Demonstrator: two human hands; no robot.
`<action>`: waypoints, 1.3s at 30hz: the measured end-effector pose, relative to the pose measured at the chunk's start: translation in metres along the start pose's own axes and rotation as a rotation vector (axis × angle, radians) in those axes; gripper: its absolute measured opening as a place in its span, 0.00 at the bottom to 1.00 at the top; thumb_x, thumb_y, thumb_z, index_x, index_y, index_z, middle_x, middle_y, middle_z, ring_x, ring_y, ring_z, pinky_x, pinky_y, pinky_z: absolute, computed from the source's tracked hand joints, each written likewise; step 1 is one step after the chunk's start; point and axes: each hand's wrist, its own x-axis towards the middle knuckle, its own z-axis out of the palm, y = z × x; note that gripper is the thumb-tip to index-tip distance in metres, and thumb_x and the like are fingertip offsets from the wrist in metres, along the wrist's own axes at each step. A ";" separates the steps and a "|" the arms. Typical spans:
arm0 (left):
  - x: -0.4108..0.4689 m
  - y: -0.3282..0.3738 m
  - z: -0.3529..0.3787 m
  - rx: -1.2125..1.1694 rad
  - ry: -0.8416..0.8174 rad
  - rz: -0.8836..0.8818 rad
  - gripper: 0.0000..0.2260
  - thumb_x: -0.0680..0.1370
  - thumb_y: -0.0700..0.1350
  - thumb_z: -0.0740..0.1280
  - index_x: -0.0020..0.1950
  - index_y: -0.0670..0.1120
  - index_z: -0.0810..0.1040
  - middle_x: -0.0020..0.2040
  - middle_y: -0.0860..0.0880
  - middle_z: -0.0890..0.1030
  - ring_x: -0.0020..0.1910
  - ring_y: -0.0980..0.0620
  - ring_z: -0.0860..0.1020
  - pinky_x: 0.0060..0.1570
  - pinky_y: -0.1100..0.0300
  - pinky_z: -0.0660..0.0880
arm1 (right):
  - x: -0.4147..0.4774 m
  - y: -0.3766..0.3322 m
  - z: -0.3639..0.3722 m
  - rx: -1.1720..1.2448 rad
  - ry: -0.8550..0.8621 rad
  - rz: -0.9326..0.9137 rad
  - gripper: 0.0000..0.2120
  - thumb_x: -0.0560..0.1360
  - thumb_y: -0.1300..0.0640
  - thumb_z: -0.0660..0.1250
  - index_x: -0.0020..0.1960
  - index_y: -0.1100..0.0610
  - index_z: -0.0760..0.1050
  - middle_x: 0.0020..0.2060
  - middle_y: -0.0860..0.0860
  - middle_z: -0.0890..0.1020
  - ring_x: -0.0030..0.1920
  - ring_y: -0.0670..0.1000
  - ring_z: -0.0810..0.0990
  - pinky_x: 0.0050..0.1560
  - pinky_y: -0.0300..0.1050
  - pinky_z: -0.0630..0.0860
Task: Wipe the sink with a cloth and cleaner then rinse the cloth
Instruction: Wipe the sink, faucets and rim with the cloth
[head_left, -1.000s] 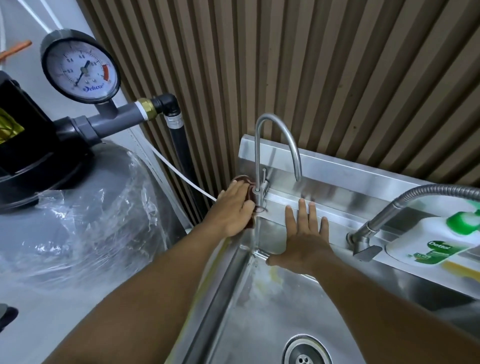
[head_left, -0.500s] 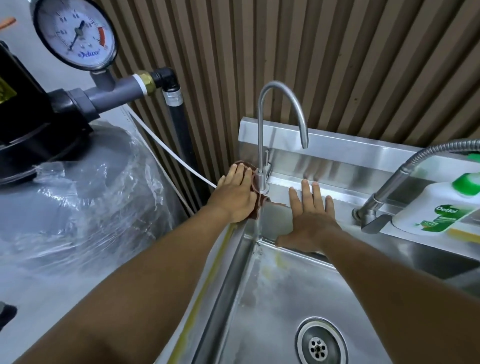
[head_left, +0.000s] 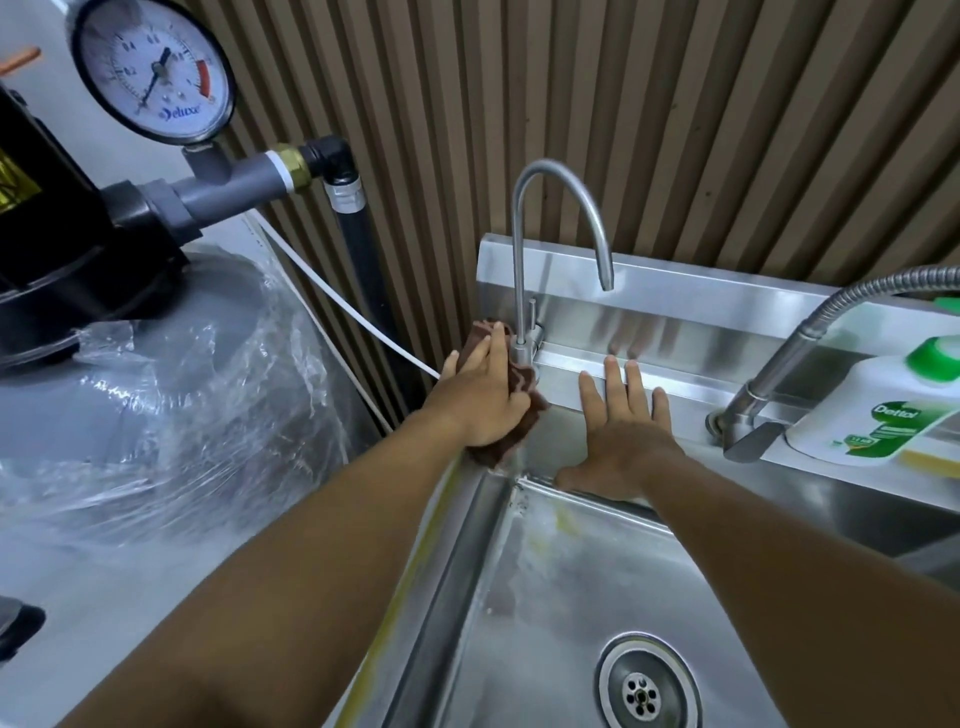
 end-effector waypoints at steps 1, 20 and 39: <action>0.006 0.001 -0.002 -0.003 -0.004 0.000 0.37 0.82 0.54 0.54 0.81 0.46 0.33 0.83 0.46 0.46 0.82 0.52 0.46 0.79 0.49 0.37 | -0.001 0.000 0.000 0.005 -0.006 0.001 0.63 0.65 0.26 0.65 0.79 0.52 0.28 0.76 0.56 0.25 0.75 0.60 0.24 0.76 0.64 0.35; -0.041 0.004 0.025 0.238 0.017 -0.112 0.32 0.84 0.59 0.44 0.82 0.44 0.41 0.82 0.45 0.37 0.80 0.48 0.35 0.79 0.44 0.41 | -0.003 0.004 0.002 0.021 0.014 -0.032 0.59 0.68 0.31 0.64 0.79 0.52 0.28 0.75 0.56 0.24 0.75 0.60 0.23 0.76 0.63 0.34; -0.045 0.001 0.020 0.172 -0.020 -0.119 0.64 0.62 0.84 0.54 0.81 0.43 0.35 0.82 0.46 0.35 0.79 0.48 0.32 0.79 0.43 0.42 | -0.006 0.005 0.000 0.021 -0.009 -0.053 0.59 0.68 0.30 0.64 0.79 0.53 0.27 0.75 0.57 0.24 0.74 0.61 0.22 0.76 0.64 0.33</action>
